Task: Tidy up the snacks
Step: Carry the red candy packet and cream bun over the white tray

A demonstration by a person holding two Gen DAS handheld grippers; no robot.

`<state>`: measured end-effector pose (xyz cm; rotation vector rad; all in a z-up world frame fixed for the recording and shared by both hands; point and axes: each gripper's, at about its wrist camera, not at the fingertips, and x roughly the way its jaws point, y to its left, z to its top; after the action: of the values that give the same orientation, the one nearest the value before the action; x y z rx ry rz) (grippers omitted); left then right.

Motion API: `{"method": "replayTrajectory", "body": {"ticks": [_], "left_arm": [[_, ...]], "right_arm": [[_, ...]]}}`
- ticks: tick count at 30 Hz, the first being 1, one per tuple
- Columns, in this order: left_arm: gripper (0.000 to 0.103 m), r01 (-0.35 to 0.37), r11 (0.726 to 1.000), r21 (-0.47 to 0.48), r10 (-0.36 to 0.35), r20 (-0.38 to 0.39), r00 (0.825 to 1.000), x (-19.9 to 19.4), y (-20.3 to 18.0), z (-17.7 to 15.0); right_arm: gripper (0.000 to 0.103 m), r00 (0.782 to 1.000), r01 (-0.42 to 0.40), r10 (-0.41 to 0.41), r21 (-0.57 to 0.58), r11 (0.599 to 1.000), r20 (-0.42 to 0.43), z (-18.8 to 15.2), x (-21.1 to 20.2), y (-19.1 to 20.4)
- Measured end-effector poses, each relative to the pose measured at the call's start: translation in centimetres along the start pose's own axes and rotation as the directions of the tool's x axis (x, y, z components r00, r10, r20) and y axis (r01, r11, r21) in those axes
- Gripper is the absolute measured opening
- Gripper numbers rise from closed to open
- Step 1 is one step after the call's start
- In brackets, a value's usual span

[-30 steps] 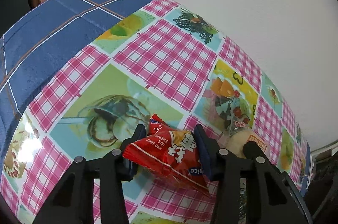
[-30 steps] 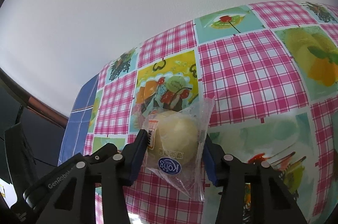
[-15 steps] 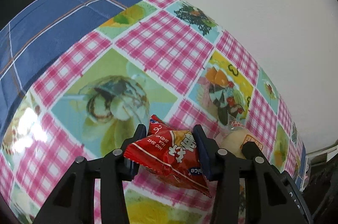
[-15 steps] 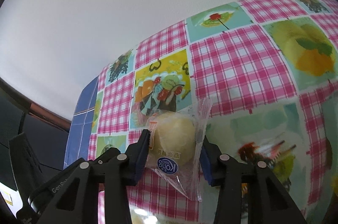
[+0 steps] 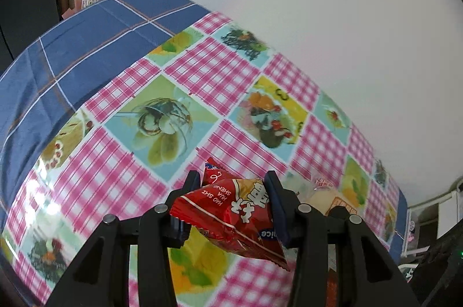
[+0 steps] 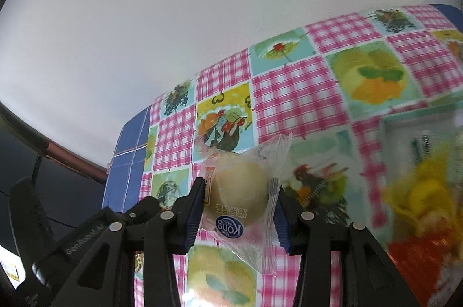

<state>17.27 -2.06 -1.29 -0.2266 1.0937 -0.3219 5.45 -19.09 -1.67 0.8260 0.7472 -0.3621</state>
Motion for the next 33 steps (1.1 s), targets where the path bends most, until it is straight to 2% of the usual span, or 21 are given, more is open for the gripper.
{"method": "replayTrajectory", "body": {"ticks": [9,15,33], "left_arm": [[0.047,0.044,0.998,0.052,-0.046,0.046,0.998,-4.6,-3.3,-3.9],[0.047,0.062,0.995,0.077,-0.066,0.05,0.997,-5.6,-4.9,-6.6],[0.047,0.087,0.981,0.172,-0.088,0.001,0.996,-5.1,-10.1,-12.1]], "right_arm": [[0.047,0.998,0.035,-0.034,-0.009,0.999,0.06,-0.2,-6.5,-1.8],[0.047,0.992,0.09,-0.088,-0.014,0.996,0.085,-0.6,-9.9,-3.7],[0.047,0.975,0.2,-0.199,-0.003,0.98,0.095,-0.7,-13.6,-9.1]]}}
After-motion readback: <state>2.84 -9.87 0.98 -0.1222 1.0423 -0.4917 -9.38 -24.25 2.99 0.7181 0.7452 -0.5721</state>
